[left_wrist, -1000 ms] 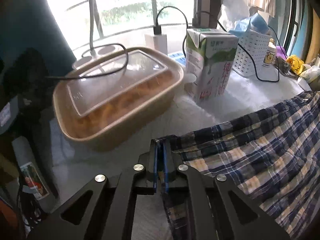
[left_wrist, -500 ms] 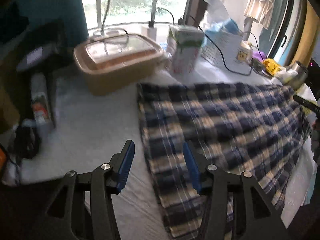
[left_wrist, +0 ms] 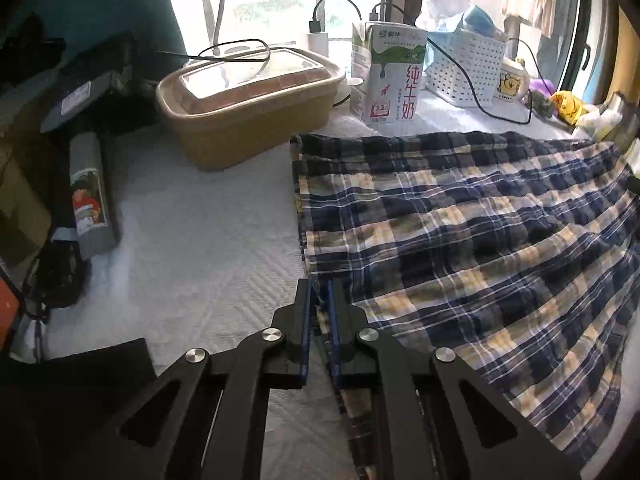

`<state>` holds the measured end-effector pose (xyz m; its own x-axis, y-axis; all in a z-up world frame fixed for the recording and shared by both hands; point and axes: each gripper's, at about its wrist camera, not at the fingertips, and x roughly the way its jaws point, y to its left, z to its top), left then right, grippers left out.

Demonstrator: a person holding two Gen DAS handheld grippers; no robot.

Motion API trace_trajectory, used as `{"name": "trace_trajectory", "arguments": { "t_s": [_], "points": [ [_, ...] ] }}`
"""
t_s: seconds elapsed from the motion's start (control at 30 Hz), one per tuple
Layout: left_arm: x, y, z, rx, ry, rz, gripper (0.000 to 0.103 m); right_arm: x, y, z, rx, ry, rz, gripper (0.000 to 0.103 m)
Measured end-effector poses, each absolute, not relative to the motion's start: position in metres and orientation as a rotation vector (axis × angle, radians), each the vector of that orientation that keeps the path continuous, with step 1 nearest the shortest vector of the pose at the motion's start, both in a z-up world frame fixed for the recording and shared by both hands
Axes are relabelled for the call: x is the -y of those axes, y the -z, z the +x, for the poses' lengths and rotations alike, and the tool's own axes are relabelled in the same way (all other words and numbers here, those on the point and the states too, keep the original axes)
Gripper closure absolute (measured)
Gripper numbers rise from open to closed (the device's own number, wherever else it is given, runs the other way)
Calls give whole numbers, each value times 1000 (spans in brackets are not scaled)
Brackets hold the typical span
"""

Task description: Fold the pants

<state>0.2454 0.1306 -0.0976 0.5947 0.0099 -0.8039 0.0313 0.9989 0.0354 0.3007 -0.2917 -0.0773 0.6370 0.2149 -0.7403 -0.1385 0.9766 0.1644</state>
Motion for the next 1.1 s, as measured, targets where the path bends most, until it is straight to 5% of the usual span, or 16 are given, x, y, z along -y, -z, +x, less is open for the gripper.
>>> {"name": "trace_trajectory", "arguments": {
  "t_s": [0.23,0.43,0.7,1.1],
  "points": [
    [-153,80,238,-951,-108,26,100,292,117,290,-944,-154,-70,29],
    [-86,39,215,-877,197,-47,100,299,94,286,-877,-121,-23,28],
    [-9,78,203,-1000,365,-46,100,240,81,262,-843,-373,-76,29],
    [-18,94,158,-1044,350,-7,99,249,117,235,-922,-282,-232,29]
  ]
}}
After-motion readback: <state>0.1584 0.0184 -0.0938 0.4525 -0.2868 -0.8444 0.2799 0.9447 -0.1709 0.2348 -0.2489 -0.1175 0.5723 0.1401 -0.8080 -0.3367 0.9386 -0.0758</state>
